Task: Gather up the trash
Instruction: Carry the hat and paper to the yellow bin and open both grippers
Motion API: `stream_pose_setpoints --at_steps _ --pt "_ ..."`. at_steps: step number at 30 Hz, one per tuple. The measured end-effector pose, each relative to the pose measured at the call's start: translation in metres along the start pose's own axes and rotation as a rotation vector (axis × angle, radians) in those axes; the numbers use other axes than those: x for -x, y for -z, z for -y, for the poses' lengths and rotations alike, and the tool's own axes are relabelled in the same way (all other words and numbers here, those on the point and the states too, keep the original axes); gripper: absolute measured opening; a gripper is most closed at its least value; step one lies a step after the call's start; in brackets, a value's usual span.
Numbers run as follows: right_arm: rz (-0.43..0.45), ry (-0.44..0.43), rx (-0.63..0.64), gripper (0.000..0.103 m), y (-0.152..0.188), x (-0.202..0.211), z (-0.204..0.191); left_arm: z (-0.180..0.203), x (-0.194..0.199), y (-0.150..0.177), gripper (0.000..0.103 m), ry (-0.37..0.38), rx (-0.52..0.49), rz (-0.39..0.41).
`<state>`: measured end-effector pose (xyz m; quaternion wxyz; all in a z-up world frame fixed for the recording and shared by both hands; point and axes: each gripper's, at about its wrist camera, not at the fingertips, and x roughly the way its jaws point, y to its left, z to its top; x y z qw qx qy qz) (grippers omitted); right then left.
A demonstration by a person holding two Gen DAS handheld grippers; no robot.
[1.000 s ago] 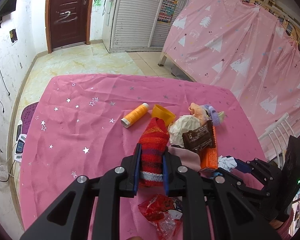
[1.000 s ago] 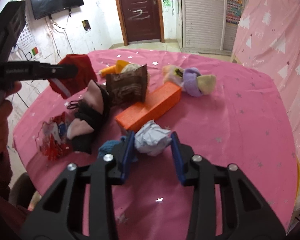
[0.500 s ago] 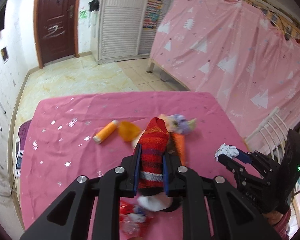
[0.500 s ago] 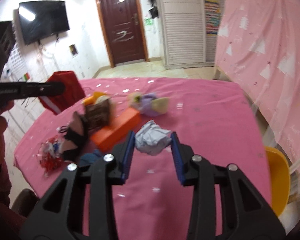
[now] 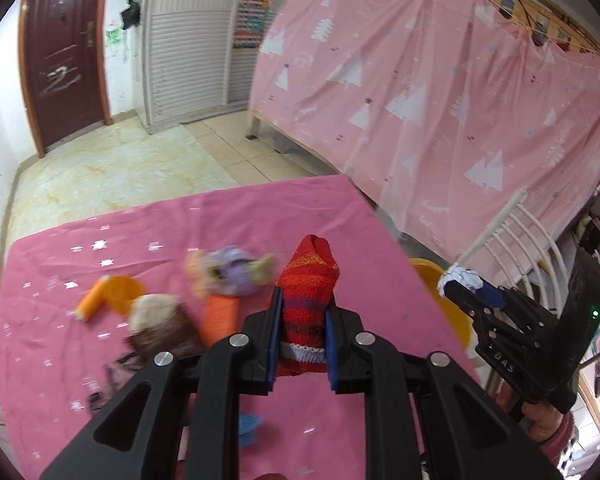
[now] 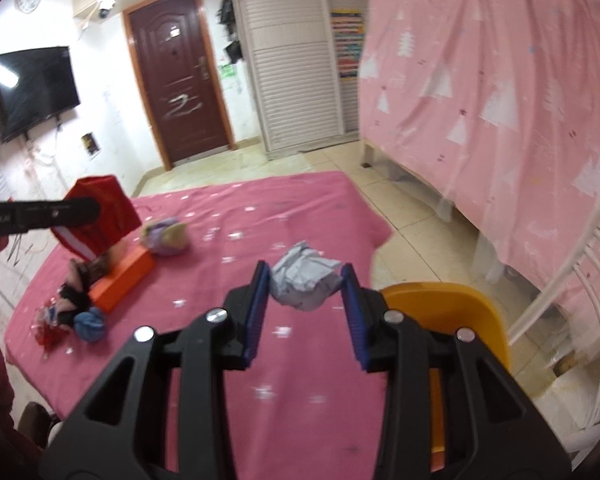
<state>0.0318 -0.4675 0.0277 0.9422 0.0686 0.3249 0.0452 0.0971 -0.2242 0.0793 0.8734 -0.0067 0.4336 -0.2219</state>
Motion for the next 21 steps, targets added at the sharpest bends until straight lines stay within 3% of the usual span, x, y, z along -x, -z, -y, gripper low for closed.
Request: stream_pose_setpoints --at_steps 10,15,21 --pt "-0.037 0.064 -0.129 0.035 0.018 -0.011 0.082 0.103 -0.058 -0.026 0.012 0.142 -0.08 -0.069" --pt "-0.087 0.07 -0.165 0.035 0.026 -0.025 0.108 0.151 -0.1 -0.034 0.012 0.167 -0.115 -0.12" --pt "-0.13 0.079 -0.196 0.035 0.038 -0.035 0.128 0.18 -0.144 -0.033 0.012 0.155 -0.119 -0.179"
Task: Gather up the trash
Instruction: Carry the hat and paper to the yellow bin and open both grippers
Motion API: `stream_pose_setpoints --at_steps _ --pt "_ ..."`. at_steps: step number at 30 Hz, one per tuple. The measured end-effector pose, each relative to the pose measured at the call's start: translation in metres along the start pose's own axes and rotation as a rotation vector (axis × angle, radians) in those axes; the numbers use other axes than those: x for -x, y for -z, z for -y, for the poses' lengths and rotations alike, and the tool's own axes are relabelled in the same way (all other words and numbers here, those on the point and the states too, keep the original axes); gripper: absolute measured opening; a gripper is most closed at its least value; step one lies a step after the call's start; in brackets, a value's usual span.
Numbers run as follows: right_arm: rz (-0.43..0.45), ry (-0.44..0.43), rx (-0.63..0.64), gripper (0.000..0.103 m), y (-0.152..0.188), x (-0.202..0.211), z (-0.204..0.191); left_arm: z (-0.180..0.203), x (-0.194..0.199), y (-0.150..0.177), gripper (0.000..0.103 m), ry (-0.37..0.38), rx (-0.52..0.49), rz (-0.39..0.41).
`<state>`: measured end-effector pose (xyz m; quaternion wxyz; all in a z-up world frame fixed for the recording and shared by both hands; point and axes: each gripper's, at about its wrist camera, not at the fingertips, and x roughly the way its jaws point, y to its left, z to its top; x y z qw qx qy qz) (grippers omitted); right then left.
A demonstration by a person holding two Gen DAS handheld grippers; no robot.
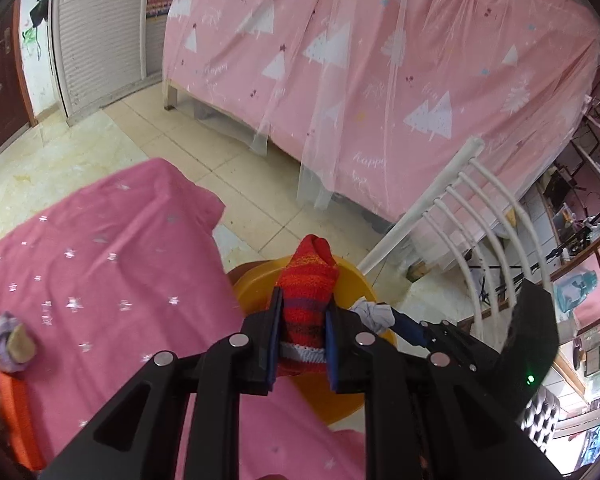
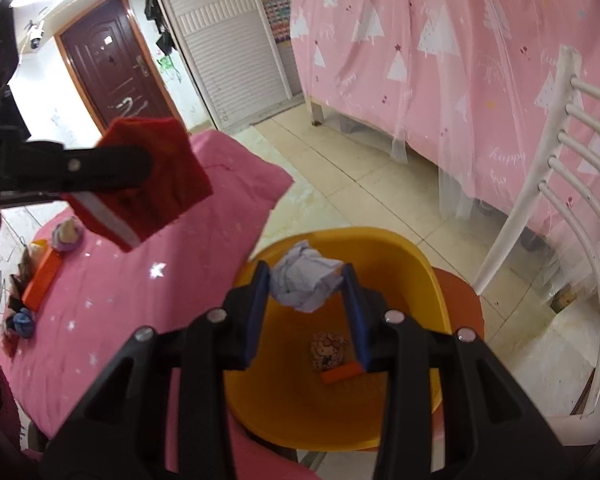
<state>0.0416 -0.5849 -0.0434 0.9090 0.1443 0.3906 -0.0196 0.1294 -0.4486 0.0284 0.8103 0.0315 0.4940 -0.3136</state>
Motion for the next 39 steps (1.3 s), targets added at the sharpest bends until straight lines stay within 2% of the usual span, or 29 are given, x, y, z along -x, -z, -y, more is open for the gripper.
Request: stream_pose_setpoints --at_steps 10,11,12,13,14,16,30,33,36,39 --pt "-0.051 0.018 -0.015 0.036 0.002 -0.018 0.016 0.009 -0.045 0.002 0.014 -0.003 0.001 -0.087" --pt "-0.055 0.018 -0.019 0.037 0.002 -0.019 0.017 0.01 -0.048 0.001 0.02 0.001 0.002 -0.091" --pt "-0.057 0.018 -0.022 0.044 0.002 -0.019 0.018 0.011 -0.049 0.002 0.023 0.006 0.001 -0.094" --pt "-0.058 0.016 -0.023 0.054 0.002 -0.02 0.018 0.012 -0.05 0.001 0.033 0.003 -0.001 -0.094" --pt "-0.057 0.017 -0.023 0.058 0.003 -0.02 0.018 0.014 -0.05 0.002 0.047 -0.008 -0.006 -0.087" --pt "-0.052 0.025 -0.02 0.06 0.002 -0.02 0.017 0.015 -0.045 0.001 0.062 -0.029 -0.015 -0.063" --pt "0.014 0.015 -0.005 0.06 0.0 0.0 0.002 0.005 0.008 -0.005 0.065 -0.004 0.012 0.022" --pt "0.053 0.006 0.016 0.061 -0.003 0.015 -0.013 -0.001 0.027 0.0 0.071 -0.01 0.017 0.055" --pt "0.098 -0.009 0.042 0.066 -0.005 0.031 -0.033 -0.011 0.048 0.006 0.075 -0.014 0.023 0.083" --pt "0.119 -0.046 0.082 0.067 -0.006 0.041 -0.057 -0.024 0.071 0.014 0.079 -0.055 0.019 0.103"
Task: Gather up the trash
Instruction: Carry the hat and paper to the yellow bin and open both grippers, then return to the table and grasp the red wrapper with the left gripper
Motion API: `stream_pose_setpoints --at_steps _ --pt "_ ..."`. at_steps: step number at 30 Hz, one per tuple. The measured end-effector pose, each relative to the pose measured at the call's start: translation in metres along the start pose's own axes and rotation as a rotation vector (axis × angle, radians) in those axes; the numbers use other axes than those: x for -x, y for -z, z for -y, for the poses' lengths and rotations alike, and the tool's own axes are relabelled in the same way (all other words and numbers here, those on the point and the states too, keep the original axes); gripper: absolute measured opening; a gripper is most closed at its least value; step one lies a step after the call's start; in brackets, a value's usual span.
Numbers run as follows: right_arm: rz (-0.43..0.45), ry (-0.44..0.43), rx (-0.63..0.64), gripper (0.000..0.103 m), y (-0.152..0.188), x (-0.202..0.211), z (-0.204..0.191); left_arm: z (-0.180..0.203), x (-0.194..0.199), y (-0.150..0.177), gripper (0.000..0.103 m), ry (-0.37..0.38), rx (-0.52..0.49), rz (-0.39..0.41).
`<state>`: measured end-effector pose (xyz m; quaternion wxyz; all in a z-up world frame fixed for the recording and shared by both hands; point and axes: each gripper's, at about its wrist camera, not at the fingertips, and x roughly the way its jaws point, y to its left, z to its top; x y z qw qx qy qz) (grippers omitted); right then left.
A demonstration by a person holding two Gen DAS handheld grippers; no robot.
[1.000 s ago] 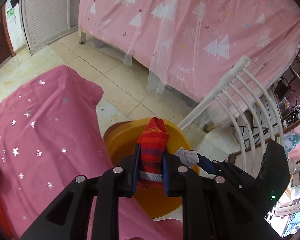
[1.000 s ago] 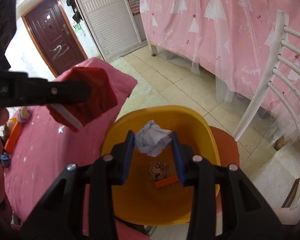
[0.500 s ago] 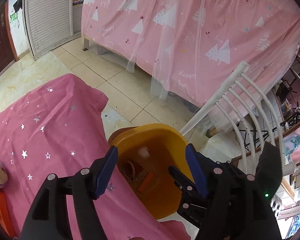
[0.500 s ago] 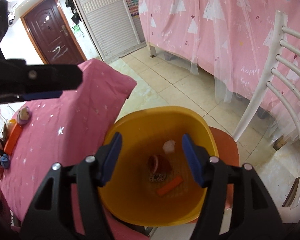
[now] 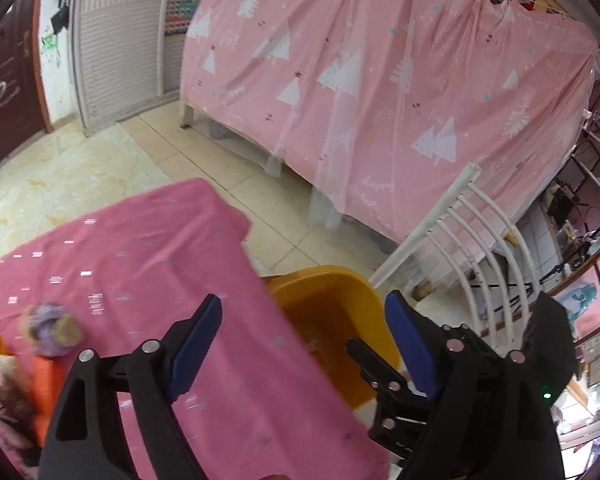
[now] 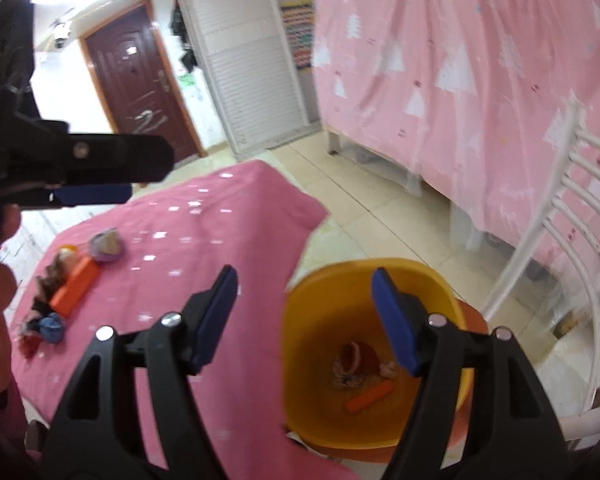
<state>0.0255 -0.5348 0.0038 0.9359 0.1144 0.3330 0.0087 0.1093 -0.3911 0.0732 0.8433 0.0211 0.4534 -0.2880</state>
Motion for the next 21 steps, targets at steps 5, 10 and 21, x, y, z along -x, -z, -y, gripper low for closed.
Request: stream_pose_setpoints --at_steps 5,10,21 --pt "0.003 -0.051 0.091 0.067 0.003 0.006 -0.043 -0.03 0.039 0.006 0.08 -0.103 -0.024 0.022" --pt "-0.002 -0.096 0.133 0.073 0.007 0.009 -0.072 -0.063 0.075 0.012 0.08 -0.161 -0.007 0.059" --pt "-0.022 -0.181 0.196 0.077 0.013 0.01 -0.122 -0.137 0.126 0.046 0.08 -0.245 0.081 0.102"
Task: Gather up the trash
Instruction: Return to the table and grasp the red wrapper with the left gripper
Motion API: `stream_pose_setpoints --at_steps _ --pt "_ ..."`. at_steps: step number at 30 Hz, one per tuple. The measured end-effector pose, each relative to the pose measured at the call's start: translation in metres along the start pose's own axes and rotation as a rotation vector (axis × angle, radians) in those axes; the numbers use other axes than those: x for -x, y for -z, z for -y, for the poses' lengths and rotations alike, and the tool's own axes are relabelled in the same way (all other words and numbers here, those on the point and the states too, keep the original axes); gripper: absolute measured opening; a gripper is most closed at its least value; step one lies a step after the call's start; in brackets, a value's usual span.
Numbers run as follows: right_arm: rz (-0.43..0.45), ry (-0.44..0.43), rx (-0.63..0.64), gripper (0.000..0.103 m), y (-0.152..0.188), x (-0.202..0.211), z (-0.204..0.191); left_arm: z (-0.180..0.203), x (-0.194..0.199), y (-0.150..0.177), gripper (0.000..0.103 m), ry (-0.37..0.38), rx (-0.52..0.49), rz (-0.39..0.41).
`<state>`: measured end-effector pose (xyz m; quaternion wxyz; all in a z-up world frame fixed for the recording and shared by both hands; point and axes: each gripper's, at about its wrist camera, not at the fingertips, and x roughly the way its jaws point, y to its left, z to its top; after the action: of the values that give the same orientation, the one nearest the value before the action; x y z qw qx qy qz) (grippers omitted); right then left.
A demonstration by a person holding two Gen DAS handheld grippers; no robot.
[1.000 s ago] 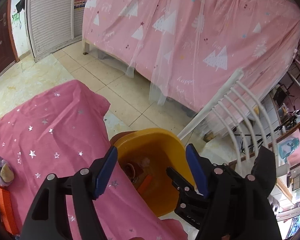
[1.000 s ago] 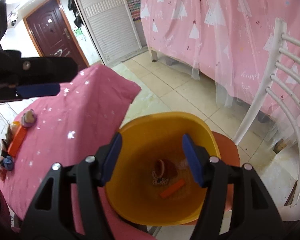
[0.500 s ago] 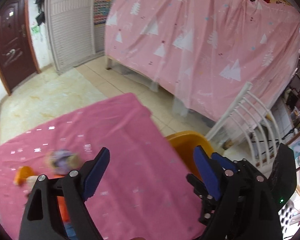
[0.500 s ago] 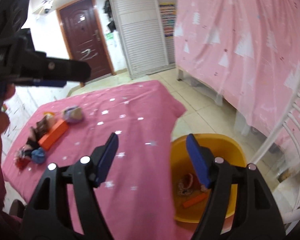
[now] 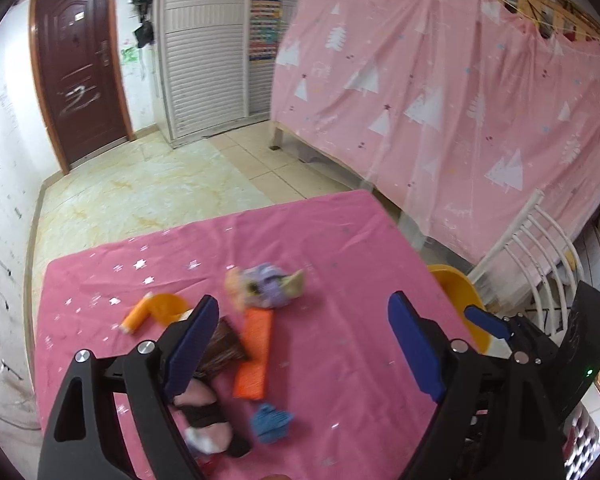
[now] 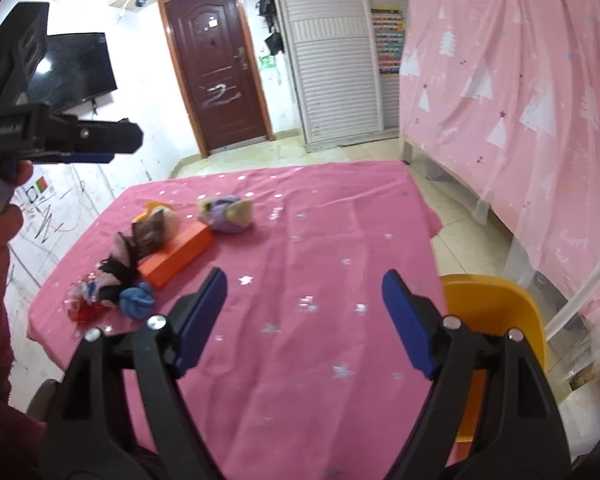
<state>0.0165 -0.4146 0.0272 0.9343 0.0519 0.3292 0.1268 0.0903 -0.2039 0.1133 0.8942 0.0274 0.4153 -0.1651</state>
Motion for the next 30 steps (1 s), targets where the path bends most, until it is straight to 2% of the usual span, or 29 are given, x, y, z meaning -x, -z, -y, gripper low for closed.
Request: stream_pose_setpoints --at_steps 13,20,25,27,30 --pt "-0.061 -0.14 0.105 0.077 0.006 -0.022 -0.07 -0.067 0.018 0.067 0.081 -0.048 0.057 -0.003" --pt "-0.103 -0.156 0.144 0.077 0.01 -0.035 -0.101 -0.085 0.013 0.103 0.081 -0.056 0.047 -0.037" --pt "-0.132 -0.134 0.176 0.076 0.011 -0.043 -0.119 -0.093 0.007 0.123 0.08 -0.063 0.046 -0.06" --pt "-0.142 -0.128 0.189 0.076 0.013 -0.046 -0.124 -0.098 0.005 0.131 0.075 -0.055 0.051 -0.07" --pt "-0.154 -0.108 0.209 0.076 0.014 -0.051 -0.131 -0.101 0.001 0.14 0.061 -0.051 0.053 -0.083"
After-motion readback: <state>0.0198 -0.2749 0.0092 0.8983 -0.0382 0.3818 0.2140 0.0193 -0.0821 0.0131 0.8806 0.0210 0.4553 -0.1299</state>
